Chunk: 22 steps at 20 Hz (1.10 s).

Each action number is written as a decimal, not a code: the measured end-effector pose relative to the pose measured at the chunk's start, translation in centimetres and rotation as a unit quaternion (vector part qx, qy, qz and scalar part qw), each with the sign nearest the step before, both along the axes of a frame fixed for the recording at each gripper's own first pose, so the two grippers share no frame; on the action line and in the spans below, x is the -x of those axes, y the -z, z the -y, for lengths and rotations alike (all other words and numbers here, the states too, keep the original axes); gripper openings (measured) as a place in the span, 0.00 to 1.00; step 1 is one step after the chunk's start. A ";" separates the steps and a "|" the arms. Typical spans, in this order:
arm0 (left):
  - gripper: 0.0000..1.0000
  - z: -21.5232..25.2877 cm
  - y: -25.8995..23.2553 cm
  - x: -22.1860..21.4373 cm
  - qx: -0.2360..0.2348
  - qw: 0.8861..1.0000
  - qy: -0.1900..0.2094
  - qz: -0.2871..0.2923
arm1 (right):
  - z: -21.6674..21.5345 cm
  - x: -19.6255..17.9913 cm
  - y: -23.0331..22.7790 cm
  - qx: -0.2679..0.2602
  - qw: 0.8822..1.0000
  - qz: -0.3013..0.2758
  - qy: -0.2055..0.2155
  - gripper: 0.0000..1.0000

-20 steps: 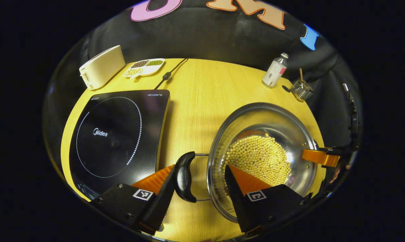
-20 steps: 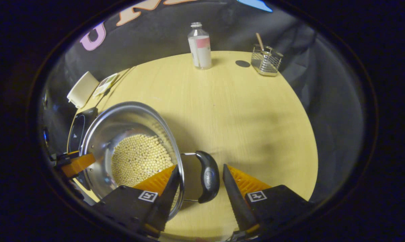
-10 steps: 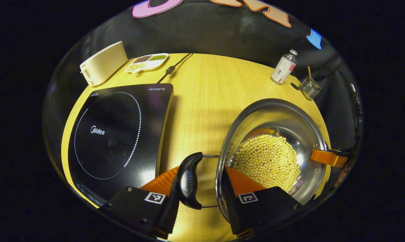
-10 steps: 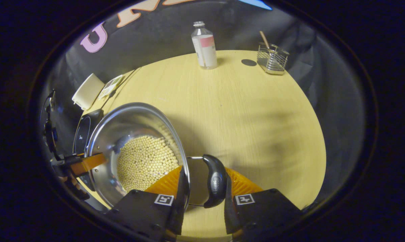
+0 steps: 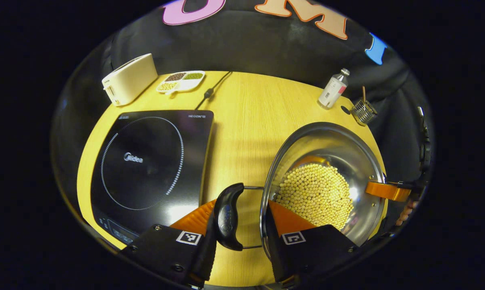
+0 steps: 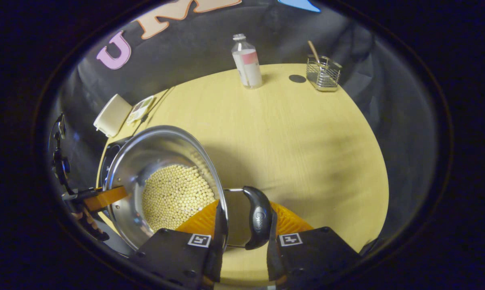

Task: First push the handle of the pot to place it horizontally, then grasp the pot with both hands and set it on the induction cooktop.

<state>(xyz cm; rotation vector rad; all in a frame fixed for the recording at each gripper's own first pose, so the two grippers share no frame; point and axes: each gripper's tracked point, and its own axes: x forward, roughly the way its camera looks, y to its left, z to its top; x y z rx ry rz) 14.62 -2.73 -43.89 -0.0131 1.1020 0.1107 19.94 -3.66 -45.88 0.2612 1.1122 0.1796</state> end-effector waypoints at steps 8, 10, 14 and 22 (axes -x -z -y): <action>0.58 -7.0 -4.8 -0.5 -0.018 0.999 0.012 0.026 | -7.6 -0.3 -3.2 -0.021 1.000 0.015 -0.002 0.46; 0.58 -9.9 -5.0 -0.6 -0.011 0.999 0.012 0.027 | -10.2 -0.2 -3.5 -0.015 1.000 0.015 0.001 0.41; 0.58 -16.5 -4.9 -0.8 0.008 1.000 0.018 0.020 | -17.0 0.1 -4.0 0.005 1.000 0.010 0.008 0.41; 0.58 -26.6 -4.4 -3.1 0.019 0.998 0.047 0.026 | -27.1 -0.6 -4.6 0.037 0.999 -0.002 0.025 0.41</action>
